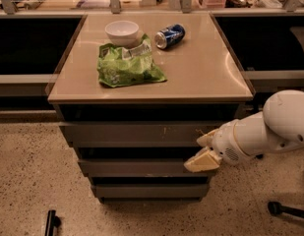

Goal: Open middle drawer

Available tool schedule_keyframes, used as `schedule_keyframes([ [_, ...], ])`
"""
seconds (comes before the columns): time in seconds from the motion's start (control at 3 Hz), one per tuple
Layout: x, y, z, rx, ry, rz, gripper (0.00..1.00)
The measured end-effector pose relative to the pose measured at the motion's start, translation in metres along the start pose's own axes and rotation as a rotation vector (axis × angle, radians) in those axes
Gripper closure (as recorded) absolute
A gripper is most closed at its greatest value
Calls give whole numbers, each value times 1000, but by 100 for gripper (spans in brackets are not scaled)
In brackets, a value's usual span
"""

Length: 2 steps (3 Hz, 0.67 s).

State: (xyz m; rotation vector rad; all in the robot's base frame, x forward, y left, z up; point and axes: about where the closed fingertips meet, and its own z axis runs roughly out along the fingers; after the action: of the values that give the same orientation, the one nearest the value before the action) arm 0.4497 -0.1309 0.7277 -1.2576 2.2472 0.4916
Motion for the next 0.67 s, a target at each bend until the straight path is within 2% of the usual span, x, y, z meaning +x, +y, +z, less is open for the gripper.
schedule_keyframes([
  [0.33, 0, 0, 0, 0, 0, 0, 65],
  [0.67, 1, -1, 10, 55, -6, 29, 88],
])
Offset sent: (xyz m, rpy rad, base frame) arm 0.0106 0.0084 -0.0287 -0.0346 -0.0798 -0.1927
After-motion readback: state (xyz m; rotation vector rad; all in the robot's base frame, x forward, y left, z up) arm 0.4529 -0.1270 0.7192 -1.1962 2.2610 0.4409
